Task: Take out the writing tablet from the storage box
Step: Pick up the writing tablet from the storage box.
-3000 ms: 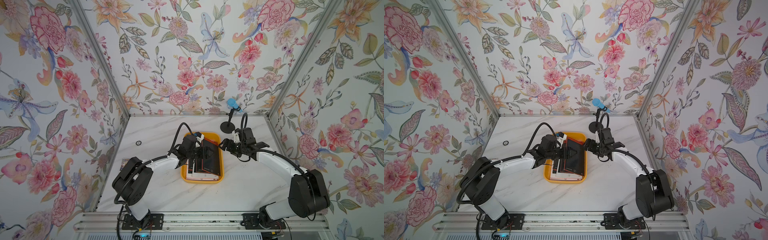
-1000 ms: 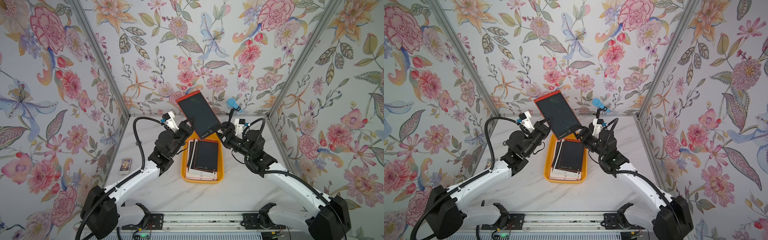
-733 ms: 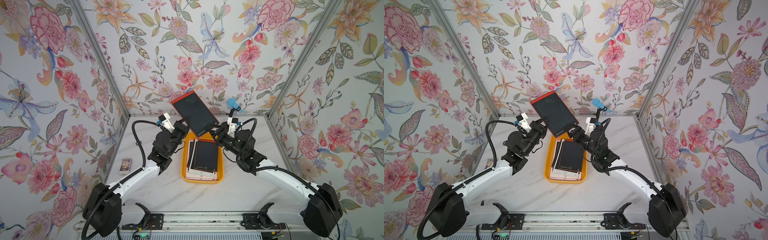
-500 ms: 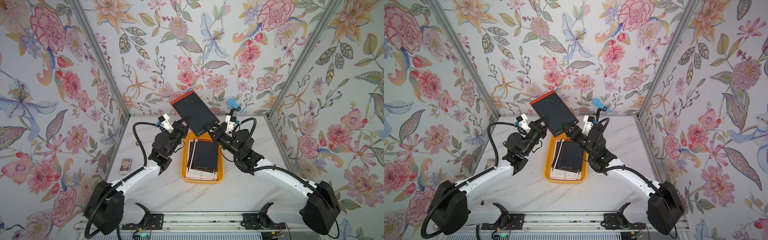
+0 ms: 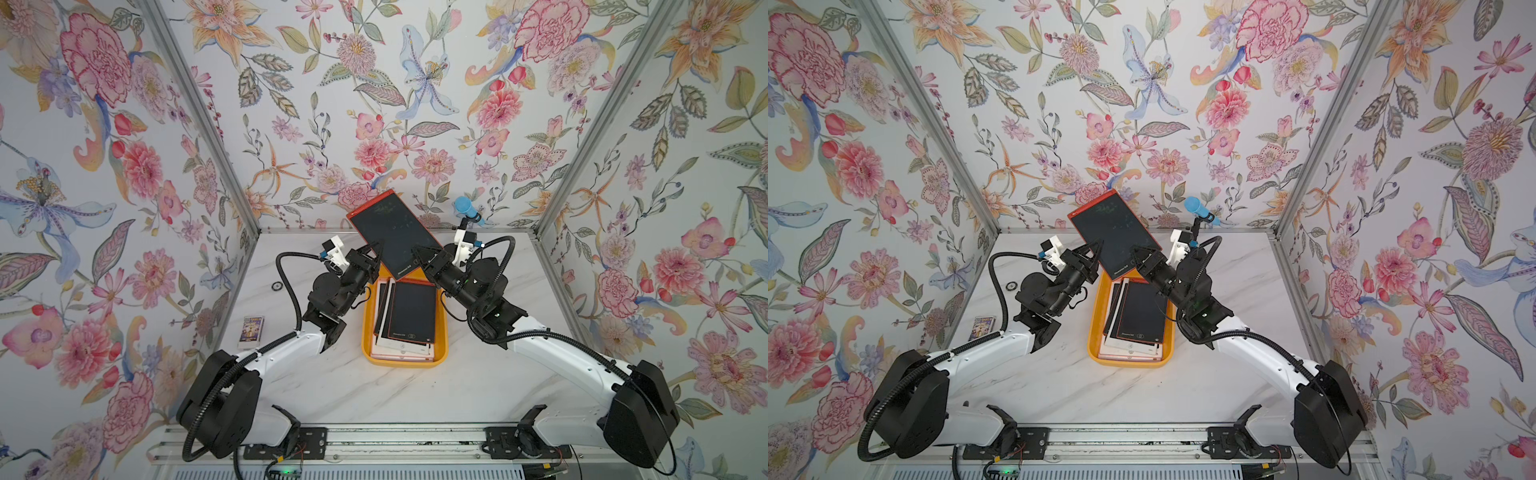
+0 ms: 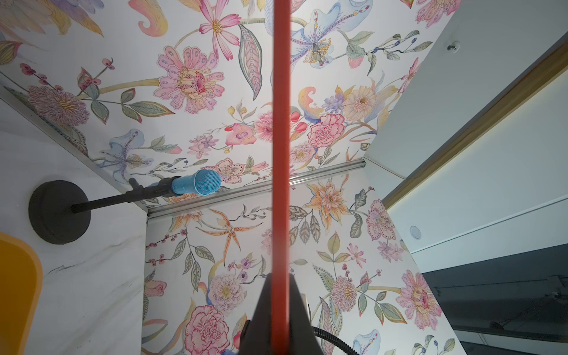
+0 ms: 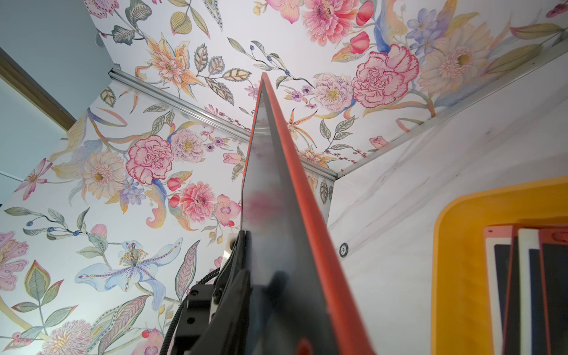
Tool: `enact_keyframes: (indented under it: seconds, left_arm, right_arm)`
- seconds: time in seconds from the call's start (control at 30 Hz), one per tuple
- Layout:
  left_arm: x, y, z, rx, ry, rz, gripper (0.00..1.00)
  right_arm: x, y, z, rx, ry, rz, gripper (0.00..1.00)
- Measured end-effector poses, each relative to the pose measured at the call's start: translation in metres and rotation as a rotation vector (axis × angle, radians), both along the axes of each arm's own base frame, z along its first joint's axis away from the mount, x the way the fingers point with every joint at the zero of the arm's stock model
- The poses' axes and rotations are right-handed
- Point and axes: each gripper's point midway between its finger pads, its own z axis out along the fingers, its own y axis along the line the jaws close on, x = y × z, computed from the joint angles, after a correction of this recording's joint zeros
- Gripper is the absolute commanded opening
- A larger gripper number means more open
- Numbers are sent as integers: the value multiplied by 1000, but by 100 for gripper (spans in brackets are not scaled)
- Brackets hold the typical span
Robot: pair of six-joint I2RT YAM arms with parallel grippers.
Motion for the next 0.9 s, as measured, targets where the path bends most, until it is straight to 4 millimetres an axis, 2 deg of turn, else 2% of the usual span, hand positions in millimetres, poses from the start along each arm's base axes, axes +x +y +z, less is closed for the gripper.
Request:
enact_keyframes:
  seconds: [0.4,0.6,0.73,0.9]
  left_arm:
    - [8,-7,-15,-20,32,-17,27]
    - [12,-14,-19,-25,36,-47,61]
    - [13,-13,-21,-10,34,-65,76]
    - [24,4,-35,65,37,-64,83]
  right_arm:
    - [15,-6,4,57,25,-3,9]
    - [24,-18,0,53,45,-15,10]
    - [36,-35,-8,27,77,-14,10]
    - [55,-72,-6,-42,112,-2,8]
